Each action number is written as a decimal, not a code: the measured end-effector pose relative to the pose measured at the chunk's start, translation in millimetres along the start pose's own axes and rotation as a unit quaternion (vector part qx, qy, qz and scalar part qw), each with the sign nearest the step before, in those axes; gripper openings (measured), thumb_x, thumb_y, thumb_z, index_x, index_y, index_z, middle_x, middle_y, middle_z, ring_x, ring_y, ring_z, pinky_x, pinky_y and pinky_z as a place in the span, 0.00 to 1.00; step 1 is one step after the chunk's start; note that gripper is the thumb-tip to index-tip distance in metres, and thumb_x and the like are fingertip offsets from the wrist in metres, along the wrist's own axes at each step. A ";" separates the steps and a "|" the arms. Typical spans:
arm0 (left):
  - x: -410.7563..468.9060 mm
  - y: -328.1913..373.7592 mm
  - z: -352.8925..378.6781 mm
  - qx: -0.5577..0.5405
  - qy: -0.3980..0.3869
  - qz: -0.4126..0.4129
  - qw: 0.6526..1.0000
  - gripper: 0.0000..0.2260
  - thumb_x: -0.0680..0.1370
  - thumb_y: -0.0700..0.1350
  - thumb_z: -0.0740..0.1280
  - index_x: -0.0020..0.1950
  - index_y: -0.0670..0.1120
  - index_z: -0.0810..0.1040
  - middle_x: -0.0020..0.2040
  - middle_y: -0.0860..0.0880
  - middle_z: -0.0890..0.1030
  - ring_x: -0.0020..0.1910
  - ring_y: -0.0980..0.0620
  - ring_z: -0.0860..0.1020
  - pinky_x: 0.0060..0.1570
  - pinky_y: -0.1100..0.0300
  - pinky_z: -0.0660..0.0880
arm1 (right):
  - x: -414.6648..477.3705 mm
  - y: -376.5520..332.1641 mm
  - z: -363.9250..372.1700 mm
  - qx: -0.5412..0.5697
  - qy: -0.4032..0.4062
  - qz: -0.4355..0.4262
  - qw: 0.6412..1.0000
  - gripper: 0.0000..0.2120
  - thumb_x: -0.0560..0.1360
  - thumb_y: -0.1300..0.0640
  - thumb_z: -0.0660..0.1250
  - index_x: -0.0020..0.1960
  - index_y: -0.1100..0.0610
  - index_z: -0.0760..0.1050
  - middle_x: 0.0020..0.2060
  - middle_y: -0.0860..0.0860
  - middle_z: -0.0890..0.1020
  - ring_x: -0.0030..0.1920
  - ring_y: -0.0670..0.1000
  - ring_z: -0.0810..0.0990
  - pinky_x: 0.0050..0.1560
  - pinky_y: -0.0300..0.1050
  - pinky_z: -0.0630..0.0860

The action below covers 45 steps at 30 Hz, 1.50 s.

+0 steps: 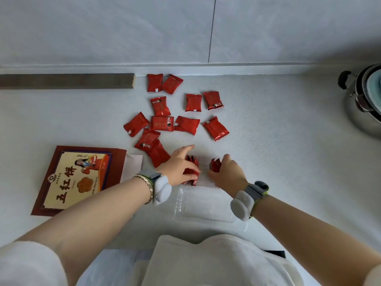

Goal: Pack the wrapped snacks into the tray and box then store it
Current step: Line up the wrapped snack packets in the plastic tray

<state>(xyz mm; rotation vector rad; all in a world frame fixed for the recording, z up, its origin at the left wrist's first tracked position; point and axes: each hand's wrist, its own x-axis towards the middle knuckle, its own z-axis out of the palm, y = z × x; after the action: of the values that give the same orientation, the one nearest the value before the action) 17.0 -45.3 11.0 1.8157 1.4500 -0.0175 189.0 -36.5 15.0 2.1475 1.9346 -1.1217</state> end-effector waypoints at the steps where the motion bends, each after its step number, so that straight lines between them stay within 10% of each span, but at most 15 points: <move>1: 0.0 0.4 3.3 -0.058 0.021 -0.025 0.998 0.11 0.75 0.46 0.69 0.57 0.47 0.82 0.78 0.49 0.53 0.77 0.47 0.53 0.75 0.53 0.54 | 3.3 -1.4 2.8 -0.011 0.009 0.001 1.000 0.15 0.74 0.51 0.63 0.47 0.58 0.59 0.43 0.58 0.78 0.43 0.58 0.79 0.36 0.48 0.73; 9: -5.8 -0.2 10.8 -0.225 0.119 -0.101 0.962 0.31 0.68 0.38 0.75 0.68 0.47 0.67 0.69 0.46 0.70 0.70 0.49 0.67 0.63 0.64 0.62 | 14.4 -10.2 13.3 0.168 -0.127 0.036 0.977 0.09 0.72 0.55 0.67 0.44 0.59 0.68 0.33 0.52 0.78 0.32 0.51 0.79 0.34 0.44 0.80; 14: -3.2 -3.1 6.9 -0.203 0.080 -0.120 0.969 0.30 0.70 0.40 0.73 0.71 0.48 0.67 0.71 0.48 0.70 0.71 0.49 0.67 0.64 0.63 0.63 | 20.0 3.2 13.2 0.110 -0.151 0.039 0.982 0.24 0.69 0.46 0.67 0.55 0.64 0.73 0.38 0.53 0.83 0.32 0.48 0.83 0.42 0.43 0.81; 21: 4.3 0.0 -12.4 -0.203 0.040 -0.149 0.967 0.24 0.74 0.50 0.69 0.68 0.48 0.67 0.68 0.46 0.72 0.65 0.45 0.73 0.56 0.57 0.70 | 23.5 -25.4 -22.0 -0.107 -0.145 -0.046 0.983 0.26 0.76 0.40 0.59 0.28 0.58 0.67 0.24 0.50 0.73 0.24 0.47 0.72 0.34 0.40 0.74; 27: 23.5 -27.9 -59.8 -0.054 0.262 -0.259 0.928 0.20 0.76 0.44 0.65 0.67 0.44 0.69 0.67 0.41 0.69 0.64 0.42 0.72 0.58 0.51 0.72 | 87.2 -63.0 -55.7 -0.093 0.081 -0.094 0.988 0.17 0.74 0.47 0.60 0.52 0.60 0.74 0.47 0.57 0.80 0.45 0.58 0.79 0.41 0.46 0.74; 31: 31.2 -51.4 -59.8 0.038 0.141 -0.378 0.914 0.34 0.72 0.52 0.69 0.73 0.44 0.58 0.70 0.40 0.63 0.69 0.39 0.66 0.65 0.49 0.68 | 110.0 -62.8 -32.9 -0.159 -0.020 -0.105 0.981 0.36 0.72 0.41 0.65 0.74 0.43 0.51 0.73 0.60 0.56 0.69 0.67 0.61 0.59 0.62 0.72; 36: 46.4 -65.8 -45.5 0.013 0.083 -0.432 0.898 0.40 0.69 0.56 0.72 0.75 0.49 0.54 0.72 0.42 0.60 0.70 0.39 0.63 0.68 0.43 0.66 | 125.5 -75.7 -2.3 -0.312 -0.054 -0.137 0.939 0.31 0.77 0.38 0.54 0.75 0.39 0.43 0.76 0.55 0.48 0.74 0.67 0.49 0.63 0.73 0.64; 45: 51.8 -56.1 -43.6 -0.116 0.111 -0.417 0.895 0.34 0.73 0.41 0.68 0.75 0.48 0.54 0.66 0.39 0.71 0.63 0.41 0.74 0.60 0.51 0.75 | 133.9 -67.5 -4.4 -0.358 0.017 -0.206 0.910 0.26 0.78 0.61 0.57 0.72 0.45 0.55 0.69 0.58 0.61 0.63 0.66 0.65 0.49 0.54 0.77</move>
<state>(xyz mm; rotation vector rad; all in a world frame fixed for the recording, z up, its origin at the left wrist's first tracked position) -30.9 23.7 -14.8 0.9156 2.1936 -0.0668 126.5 94.2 -23.8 1.4127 2.3733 -0.2777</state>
